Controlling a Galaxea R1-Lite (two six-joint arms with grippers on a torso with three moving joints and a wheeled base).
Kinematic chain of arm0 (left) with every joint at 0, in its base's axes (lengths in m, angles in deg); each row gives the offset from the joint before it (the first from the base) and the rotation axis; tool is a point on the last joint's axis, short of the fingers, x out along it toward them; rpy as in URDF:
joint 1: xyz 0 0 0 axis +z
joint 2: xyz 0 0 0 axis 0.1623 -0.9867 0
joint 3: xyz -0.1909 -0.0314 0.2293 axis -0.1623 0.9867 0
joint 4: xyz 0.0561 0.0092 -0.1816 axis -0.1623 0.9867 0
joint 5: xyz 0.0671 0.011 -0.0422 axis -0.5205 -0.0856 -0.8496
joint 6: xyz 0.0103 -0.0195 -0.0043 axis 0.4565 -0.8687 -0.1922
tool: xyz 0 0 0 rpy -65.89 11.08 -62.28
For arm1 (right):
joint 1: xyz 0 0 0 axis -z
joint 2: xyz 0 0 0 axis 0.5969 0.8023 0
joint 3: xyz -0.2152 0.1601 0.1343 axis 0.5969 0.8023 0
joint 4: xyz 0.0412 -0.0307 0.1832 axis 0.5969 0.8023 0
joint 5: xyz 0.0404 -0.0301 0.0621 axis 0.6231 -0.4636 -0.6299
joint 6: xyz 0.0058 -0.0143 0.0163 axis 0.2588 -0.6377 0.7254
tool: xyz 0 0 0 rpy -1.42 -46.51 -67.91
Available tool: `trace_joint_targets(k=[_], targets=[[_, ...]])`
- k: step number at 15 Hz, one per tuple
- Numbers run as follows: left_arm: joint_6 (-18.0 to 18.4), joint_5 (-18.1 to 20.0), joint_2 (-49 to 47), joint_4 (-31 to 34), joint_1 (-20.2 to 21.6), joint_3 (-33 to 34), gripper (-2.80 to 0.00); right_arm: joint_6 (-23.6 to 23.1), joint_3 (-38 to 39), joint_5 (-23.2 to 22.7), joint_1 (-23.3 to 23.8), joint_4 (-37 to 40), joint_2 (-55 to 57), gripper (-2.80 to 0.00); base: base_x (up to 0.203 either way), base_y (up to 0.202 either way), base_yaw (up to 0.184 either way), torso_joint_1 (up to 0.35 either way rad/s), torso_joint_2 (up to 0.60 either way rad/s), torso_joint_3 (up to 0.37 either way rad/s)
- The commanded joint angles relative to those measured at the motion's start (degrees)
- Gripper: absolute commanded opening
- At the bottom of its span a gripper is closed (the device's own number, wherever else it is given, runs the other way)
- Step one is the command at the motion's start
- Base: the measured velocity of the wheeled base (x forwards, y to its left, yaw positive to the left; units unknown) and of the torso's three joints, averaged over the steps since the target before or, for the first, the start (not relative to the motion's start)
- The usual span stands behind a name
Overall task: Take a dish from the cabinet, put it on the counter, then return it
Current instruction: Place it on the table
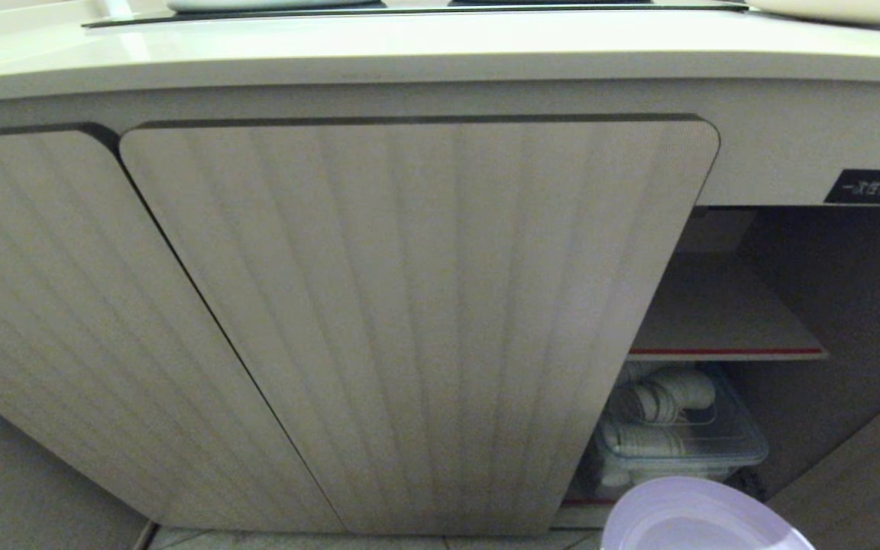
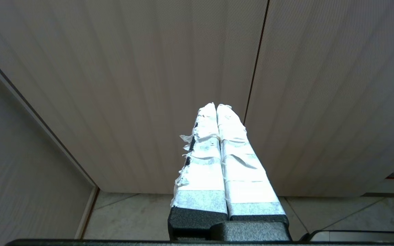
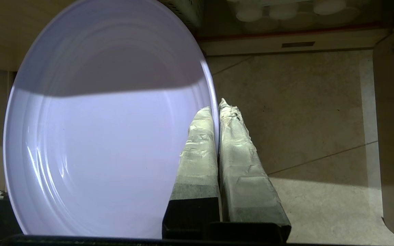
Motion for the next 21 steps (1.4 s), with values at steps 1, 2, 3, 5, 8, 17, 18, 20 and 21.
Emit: trace_joint_targets(k=[1, 2, 3, 5, 8, 17, 18, 20, 21], targets=[[0.0, 0.0, 0.0, 0.0, 0.0, 0.0, -2.8, 0.1, 0.0, -0.1, 0.0, -0.1, 0.3, -2.8, 0.0, 0.0, 0.0, 0.0, 0.0, 0.0], [0.0, 0.0, 0.0, 0.0, 0.0, 0.0, -2.8, 0.1, 0.0, -0.1, 0.0, -0.1, 0.4, -2.8, 0.0, 0.0, 0.0, 0.0, 0.0, 0.0], [0.0, 0.0, 0.0, 0.0, 0.0, 0.0, -2.8, 0.1, 0.0, -0.1, 0.0, -0.1, 0.6, -2.8, 0.0, 0.0, 0.0, 0.0, 0.0, 0.0], [0.0, 0.0, 0.0, 0.0, 0.0, 0.0, -2.8, 0.0, 0.0, -0.5, 0.0, -0.3, 0.7, -2.8, 0.0, 0.0, 0.0, 0.021, -0.08, -0.066], [0.0, 0.0, 0.0, 0.0, 0.0, 0.0, -2.8, 0.0, 0.0, -0.9, 0.1, -0.7, 0.7, -2.8, 0.0, 0.0, 0.0, 0.048, -0.21, -0.255], [0.0, 0.0, 0.0, 0.0, 0.0, 0.0, -2.8, 0.0, 0.0, -0.8, 0.1, -0.9, 0.5, -2.8, 0.0, 0.0, 0.0, 0.179, -0.5, -0.291], [0.0, 0.0, 0.0, 0.0, 0.0, 0.0, -2.8, 0.0, 0.0, -0.8, 0.1, -0.9, 0.4, -2.8, 0.0, 0.0, 0.0, 0.19, -0.47, -0.286], [0.0, 0.0, 0.0, 0.0, 0.0, 0.0, -2.8, -0.1, 0.0, -0.8, 0.1, -0.9, 0.3, -2.8, 0.0, 0.0, 0.0, 0.196, -0.48, -0.28], [0.0, -0.1, 0.0, 0.0, 0.0, 0.0, -2.8, -0.1, 0.0, -0.8, 0.1, -0.9, 0.3, -2.8, 0.0, 0.0, 0.0, 0.203, -0.5, -0.283]])
